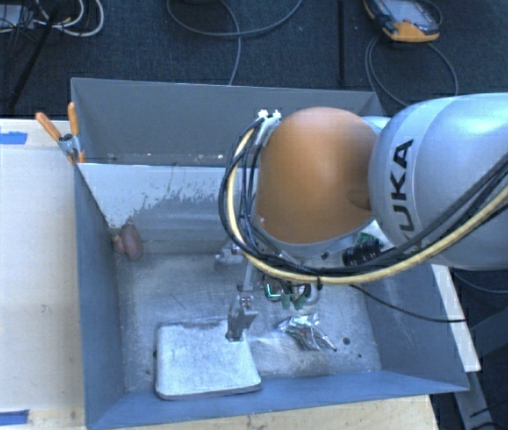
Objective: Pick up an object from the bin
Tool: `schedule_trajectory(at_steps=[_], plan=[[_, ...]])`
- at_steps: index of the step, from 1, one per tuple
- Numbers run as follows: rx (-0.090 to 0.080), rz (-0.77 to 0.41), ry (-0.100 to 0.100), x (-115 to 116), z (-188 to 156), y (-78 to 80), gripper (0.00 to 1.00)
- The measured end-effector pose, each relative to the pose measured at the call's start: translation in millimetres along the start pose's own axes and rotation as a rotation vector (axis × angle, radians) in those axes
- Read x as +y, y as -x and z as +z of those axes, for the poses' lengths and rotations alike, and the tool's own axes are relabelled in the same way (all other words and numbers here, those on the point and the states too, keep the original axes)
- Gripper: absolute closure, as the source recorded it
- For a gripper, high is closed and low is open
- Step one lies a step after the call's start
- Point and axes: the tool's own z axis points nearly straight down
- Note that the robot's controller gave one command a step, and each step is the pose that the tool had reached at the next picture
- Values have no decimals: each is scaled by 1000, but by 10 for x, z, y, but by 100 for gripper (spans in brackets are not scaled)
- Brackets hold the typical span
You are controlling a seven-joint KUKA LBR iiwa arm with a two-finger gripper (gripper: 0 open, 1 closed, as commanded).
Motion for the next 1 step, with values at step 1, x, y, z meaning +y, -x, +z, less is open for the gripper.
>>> schedule_trajectory(at_steps=[1], plan=[[-5, 76, 2, -118, 1271, -52, 0]])
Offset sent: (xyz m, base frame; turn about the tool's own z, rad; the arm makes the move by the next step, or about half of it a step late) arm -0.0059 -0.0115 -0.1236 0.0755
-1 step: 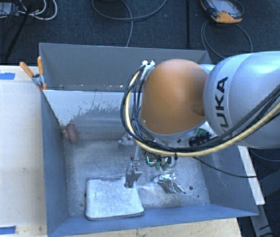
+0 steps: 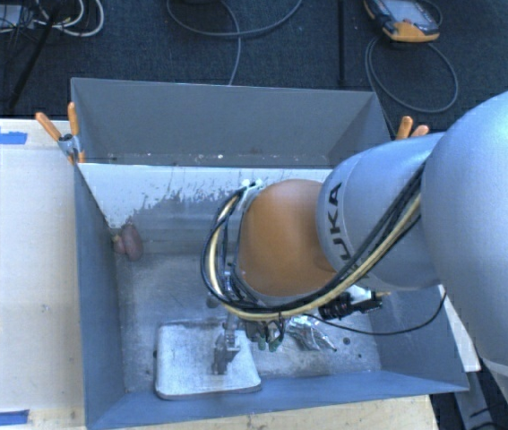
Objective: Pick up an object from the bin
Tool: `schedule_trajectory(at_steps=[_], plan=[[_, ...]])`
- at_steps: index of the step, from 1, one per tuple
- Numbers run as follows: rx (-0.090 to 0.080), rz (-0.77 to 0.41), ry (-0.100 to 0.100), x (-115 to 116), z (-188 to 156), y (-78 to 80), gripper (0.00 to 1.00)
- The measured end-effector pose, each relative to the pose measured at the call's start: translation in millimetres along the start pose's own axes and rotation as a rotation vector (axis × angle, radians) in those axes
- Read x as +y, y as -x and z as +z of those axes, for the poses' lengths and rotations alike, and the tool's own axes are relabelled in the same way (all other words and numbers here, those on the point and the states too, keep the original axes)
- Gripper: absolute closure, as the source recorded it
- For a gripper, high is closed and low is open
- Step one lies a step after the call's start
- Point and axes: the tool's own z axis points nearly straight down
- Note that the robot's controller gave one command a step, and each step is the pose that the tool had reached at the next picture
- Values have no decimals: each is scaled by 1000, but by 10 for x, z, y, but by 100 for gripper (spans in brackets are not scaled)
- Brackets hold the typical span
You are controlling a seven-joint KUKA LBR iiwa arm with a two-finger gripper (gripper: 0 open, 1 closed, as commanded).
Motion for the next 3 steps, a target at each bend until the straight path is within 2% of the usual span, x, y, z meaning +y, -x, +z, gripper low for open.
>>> schedule_trajectory(at_steps=[1, 2, 3], plan=[[24, 70, 4, -53, 195, 209, 0], [26, 76, 4, -61, 213, 210, 100], [-10, -132, 1, -269, -937, 180, 100]])
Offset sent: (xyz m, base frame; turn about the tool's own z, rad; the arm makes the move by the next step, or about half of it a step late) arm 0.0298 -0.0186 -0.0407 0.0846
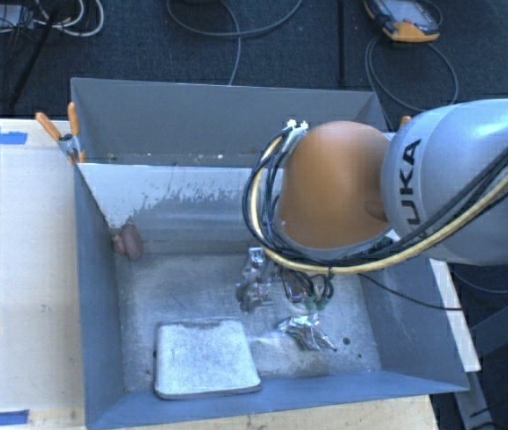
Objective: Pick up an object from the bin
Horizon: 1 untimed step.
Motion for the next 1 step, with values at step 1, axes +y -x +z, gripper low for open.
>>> schedule_trajectory(at_steps=[1], plan=[[6, 3, 0, -3, 33, -9, 0]])
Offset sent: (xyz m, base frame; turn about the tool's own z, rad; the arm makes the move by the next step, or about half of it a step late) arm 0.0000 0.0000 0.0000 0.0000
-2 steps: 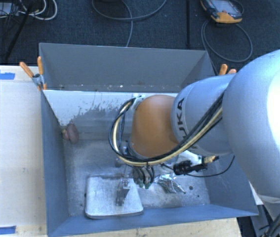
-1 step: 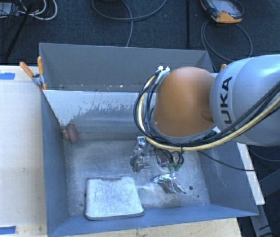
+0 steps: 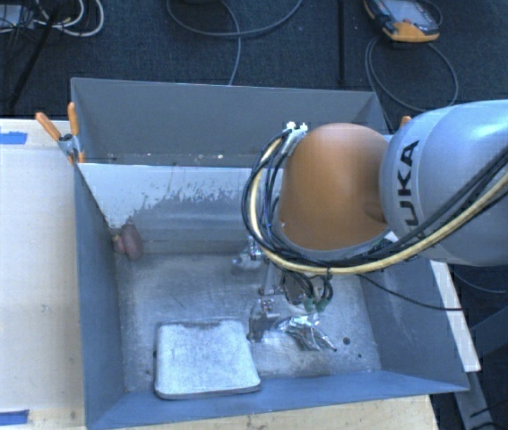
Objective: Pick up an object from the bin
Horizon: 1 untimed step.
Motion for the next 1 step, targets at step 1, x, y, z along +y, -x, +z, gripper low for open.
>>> schedule_trajectory(at_steps=[1], plan=[[7, -51, -1, -562, 899, 149, 0]])
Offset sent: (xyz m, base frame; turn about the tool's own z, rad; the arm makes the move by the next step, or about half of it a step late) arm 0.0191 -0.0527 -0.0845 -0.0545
